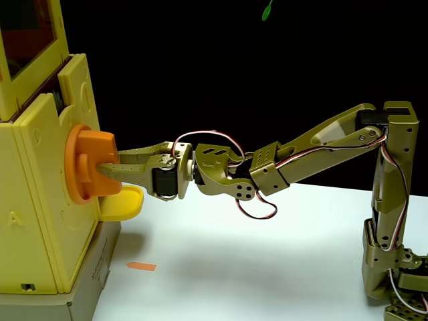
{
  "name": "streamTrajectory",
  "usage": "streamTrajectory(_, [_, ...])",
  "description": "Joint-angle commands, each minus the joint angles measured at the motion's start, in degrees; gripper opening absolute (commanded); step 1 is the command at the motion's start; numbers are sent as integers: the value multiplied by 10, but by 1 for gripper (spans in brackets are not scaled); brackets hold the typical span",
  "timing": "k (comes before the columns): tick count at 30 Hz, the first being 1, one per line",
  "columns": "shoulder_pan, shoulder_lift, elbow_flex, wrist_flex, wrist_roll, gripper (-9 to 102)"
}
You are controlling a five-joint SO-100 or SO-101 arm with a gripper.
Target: Turn the button of vending machine.
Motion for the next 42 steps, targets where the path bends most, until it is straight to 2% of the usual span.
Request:
streamTrajectory(1, [-6, 11, -6, -11, 54, 0])
streamTrajectory(3, [-1, 15, -5, -9, 103, 0])
streamTrajectory(6, [11, 23, -5, -4, 250, 0])
streamTrajectory(9, [20, 35, -6, 13, 456, 0])
streamTrajectory(17, [17, 64, -5, 34, 1084, -1])
streamTrajectory(20, [19, 76, -4, 51, 1276, -1])
streamTrajectory(23, [25, 91, -4, 103, 1466, -1])
streamTrajectory(27, [26, 105, 20, 140, 1648, 0])
streamTrajectory(30, [24, 126, 38, 168, 1746, 0])
streamTrajectory(32, [18, 137, 46, 174, 1775, -1])
streamTrajectory(42, [5, 147, 47, 181, 1776, -1])
